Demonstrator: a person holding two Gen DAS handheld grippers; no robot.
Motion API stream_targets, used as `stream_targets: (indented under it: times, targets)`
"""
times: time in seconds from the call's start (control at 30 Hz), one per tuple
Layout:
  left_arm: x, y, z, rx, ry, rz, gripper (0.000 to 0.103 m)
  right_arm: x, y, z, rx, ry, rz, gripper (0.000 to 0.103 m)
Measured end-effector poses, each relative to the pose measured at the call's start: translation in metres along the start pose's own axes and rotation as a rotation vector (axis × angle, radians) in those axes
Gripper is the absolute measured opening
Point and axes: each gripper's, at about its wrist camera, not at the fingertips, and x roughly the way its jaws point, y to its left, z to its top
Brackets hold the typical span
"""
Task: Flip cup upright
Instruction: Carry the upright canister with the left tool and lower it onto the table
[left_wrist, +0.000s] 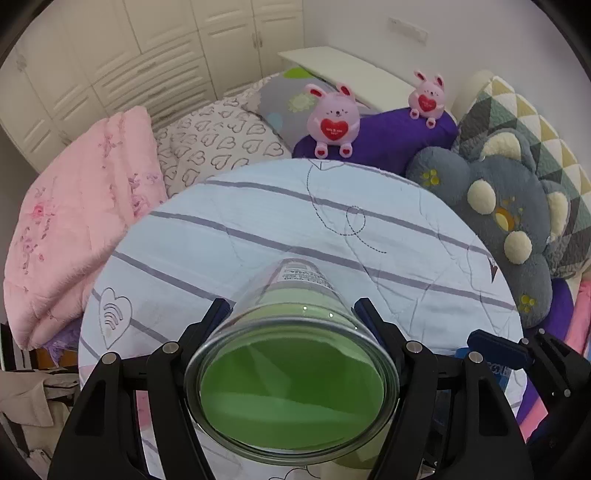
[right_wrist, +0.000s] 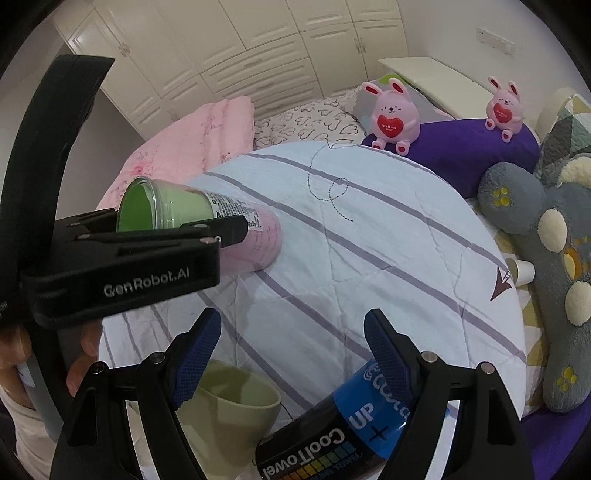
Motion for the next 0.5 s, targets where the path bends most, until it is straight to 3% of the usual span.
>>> stream_targets:
  times: [0.13,0.3,0.43,0.5]
  targets:
    - [-0.005,0.001,0.000,-0.004,-0.002,-0.006,0.071,-0.003,0.001,-0.001,-0.005,-0.001,0.004,0.081]
    - [0.014,0.004,0.007,-0.012,0.073,0.004,0.071,-0.002,0.003,-0.002,-0.004,0.004,0.006,0.081]
    - [0.018,0.005,0.014,-0.022,0.068,0.010,0.071,0.001,0.004,-0.003,-0.004,0.013,0.012,0.081]
    - [0.020,0.003,0.016,-0.017,0.080,0.008,0.080,0.003,0.003,-0.002,-0.005,0.017,0.011,0.081]
